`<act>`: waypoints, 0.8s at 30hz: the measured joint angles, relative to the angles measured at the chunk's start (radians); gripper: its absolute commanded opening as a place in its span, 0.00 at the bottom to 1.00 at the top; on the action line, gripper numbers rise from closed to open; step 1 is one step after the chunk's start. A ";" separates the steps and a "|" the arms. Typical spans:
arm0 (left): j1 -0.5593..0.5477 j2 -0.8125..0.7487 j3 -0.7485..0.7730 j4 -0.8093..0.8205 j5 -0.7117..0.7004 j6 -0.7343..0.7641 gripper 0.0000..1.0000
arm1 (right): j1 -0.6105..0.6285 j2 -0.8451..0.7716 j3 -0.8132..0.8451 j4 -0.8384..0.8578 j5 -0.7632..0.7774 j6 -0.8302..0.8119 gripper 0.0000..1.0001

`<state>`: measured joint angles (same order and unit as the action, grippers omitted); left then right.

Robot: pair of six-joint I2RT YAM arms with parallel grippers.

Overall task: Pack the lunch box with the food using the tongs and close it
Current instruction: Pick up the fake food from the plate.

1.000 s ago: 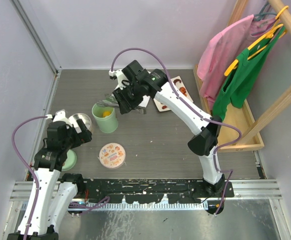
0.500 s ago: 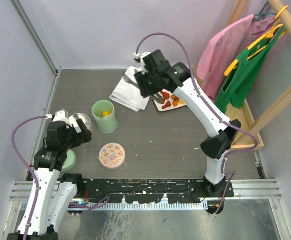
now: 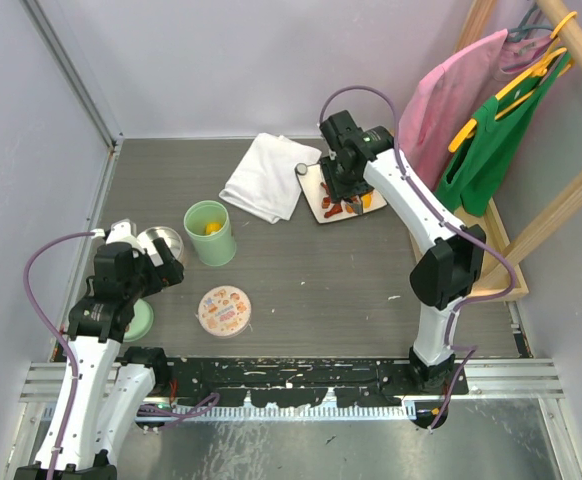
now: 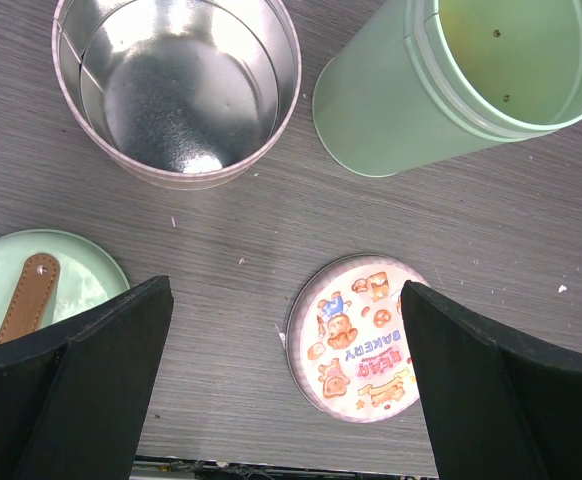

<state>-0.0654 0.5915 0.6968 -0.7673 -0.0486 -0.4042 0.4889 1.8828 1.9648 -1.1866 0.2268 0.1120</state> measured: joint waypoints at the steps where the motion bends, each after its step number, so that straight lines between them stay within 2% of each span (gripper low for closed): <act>1: 0.000 0.000 0.000 0.000 0.000 0.000 0.98 | 0.000 0.003 -0.001 -0.003 0.009 0.000 0.54; 16: 0.000 0.002 0.000 0.000 0.000 0.000 0.98 | -0.050 0.059 -0.048 0.008 0.056 0.000 0.53; 24: 0.000 0.009 0.000 0.000 0.000 0.000 0.98 | -0.097 0.059 -0.100 0.035 0.013 -0.004 0.54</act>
<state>-0.0654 0.6006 0.6968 -0.7673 -0.0483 -0.4042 0.3923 1.9419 1.8648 -1.1511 0.2401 0.1078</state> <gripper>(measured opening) 0.980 0.541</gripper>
